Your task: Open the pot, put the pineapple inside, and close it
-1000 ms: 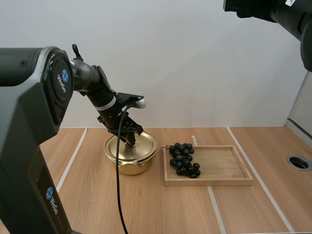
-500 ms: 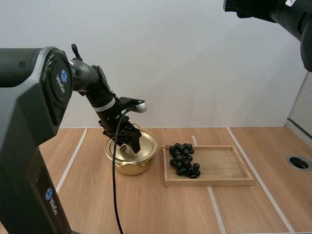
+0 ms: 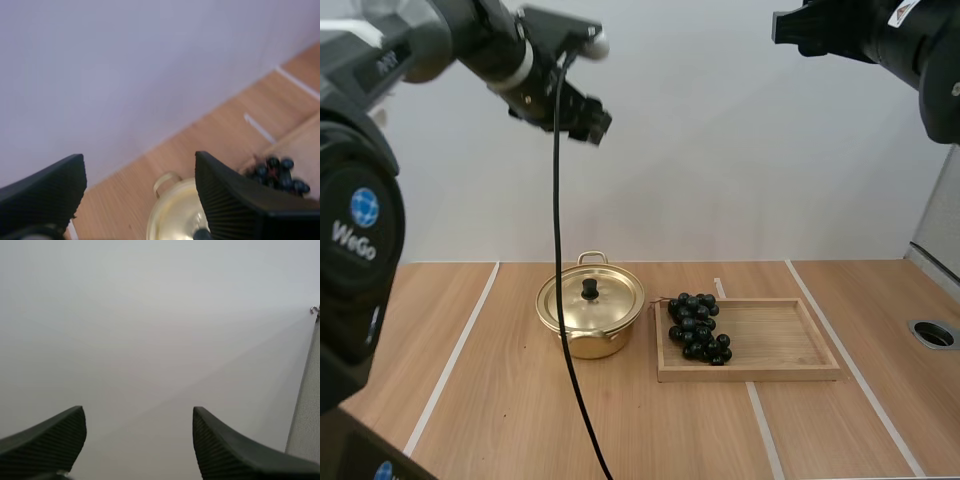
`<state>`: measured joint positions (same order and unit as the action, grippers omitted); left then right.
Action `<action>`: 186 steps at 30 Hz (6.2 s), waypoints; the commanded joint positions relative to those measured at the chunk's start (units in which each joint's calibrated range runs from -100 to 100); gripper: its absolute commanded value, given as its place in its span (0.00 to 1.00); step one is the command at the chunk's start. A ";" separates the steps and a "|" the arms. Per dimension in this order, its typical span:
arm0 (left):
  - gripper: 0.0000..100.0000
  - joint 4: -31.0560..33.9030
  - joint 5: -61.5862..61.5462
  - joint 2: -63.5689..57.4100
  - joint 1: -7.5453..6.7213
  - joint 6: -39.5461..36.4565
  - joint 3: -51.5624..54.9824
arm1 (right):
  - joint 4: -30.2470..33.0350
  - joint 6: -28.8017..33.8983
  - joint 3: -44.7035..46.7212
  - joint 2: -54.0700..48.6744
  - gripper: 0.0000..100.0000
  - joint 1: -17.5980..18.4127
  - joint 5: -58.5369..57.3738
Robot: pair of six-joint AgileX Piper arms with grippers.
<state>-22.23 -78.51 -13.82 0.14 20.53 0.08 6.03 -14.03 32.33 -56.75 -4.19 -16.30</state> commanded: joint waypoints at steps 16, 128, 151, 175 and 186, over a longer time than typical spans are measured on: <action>1.00 1.13 37.92 -37.10 -0.10 -11.51 -0.93 | -9.44 1.28 0.11 -2.49 1.00 -0.22 -5.70; 0.00 43.62 46.74 -86.18 -2.19 -57.98 99.92 | 2.07 8.46 67.67 -43.25 1.00 0.73 -11.62; 0.00 28.45 51.14 -86.18 0.03 -40.94 99.92 | 2.51 8.46 67.67 -43.25 1.00 0.73 -8.14; 0.00 28.44 49.89 -86.18 0.94 -40.94 99.92 | -1.50 8.83 67.67 -43.25 0.00 0.73 -15.22; 0.00 28.44 49.89 -86.18 0.94 -40.94 99.92 | -1.50 8.83 67.67 -43.25 0.00 0.73 -15.22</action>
<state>6.70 -29.86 -99.59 0.97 -20.51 99.94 4.74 -5.33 99.96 -99.61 -3.53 -31.54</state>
